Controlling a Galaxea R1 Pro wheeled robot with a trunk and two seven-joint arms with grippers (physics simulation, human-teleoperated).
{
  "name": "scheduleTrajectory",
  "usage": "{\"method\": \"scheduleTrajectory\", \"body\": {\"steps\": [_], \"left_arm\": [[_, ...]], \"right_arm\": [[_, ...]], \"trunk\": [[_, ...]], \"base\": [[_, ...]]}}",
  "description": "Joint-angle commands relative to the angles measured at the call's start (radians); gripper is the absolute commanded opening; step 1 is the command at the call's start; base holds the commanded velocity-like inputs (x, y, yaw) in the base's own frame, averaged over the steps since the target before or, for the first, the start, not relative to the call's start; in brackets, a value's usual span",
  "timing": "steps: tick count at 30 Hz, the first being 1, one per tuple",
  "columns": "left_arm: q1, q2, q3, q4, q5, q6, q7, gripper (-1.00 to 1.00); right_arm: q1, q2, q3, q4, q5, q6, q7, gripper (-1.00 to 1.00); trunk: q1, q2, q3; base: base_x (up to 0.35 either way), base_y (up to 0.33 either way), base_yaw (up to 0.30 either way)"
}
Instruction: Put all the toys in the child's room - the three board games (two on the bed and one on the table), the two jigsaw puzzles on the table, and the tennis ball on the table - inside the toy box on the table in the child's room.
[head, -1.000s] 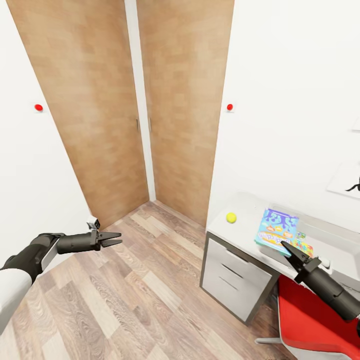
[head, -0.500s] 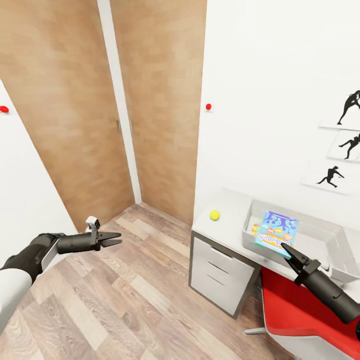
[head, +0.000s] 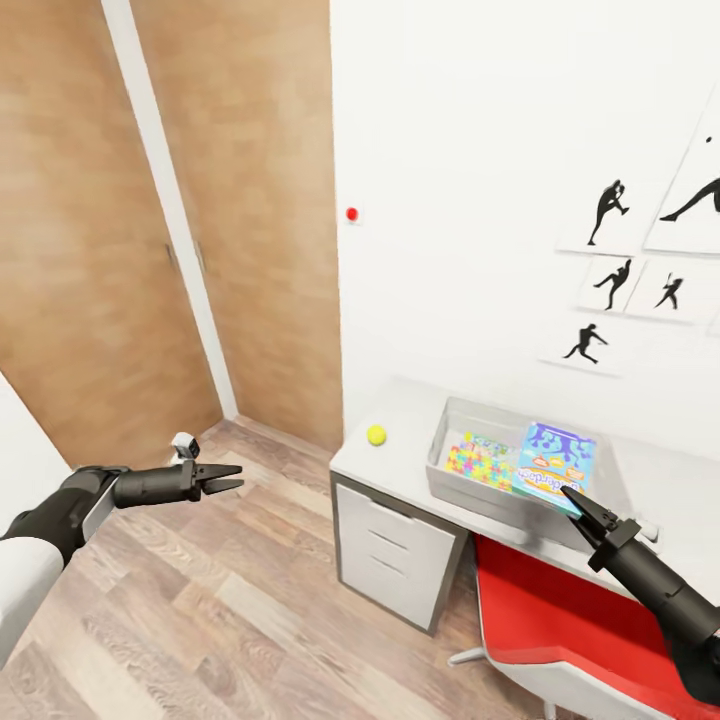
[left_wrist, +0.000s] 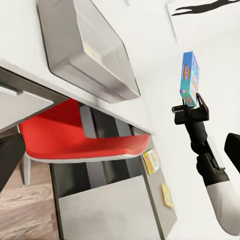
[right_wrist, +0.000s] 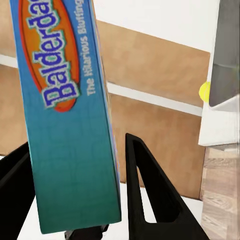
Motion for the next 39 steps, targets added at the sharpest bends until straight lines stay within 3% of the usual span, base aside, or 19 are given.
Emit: {"method": "scheduleTrajectory", "body": {"steps": [1,23,39], "left_arm": [[-0.001,0.002,-0.006,-0.001,0.005,0.011,-0.004,1.00],[-0.001,0.002,-0.006,0.000,0.005,0.011,-0.002,1.00],[-0.001,0.002,-0.006,0.000,0.007,-0.018,-0.003,1.00]], "right_arm": [[-0.002,0.000,-0.001,0.000,-0.001,0.007,0.008,-1.00],[-0.002,0.000,-0.001,0.001,0.001,0.005,0.009,-1.00],[-0.002,0.000,-0.001,0.004,0.001,0.005,0.008,-1.00]], "trunk": [[0.001,-0.002,-0.002],[0.001,-0.002,-0.002],[0.001,-0.002,-0.002]], "base": [[0.115,-0.107,-0.241],[0.123,-0.052,-0.163],[0.242,0.049,-0.206]]}}
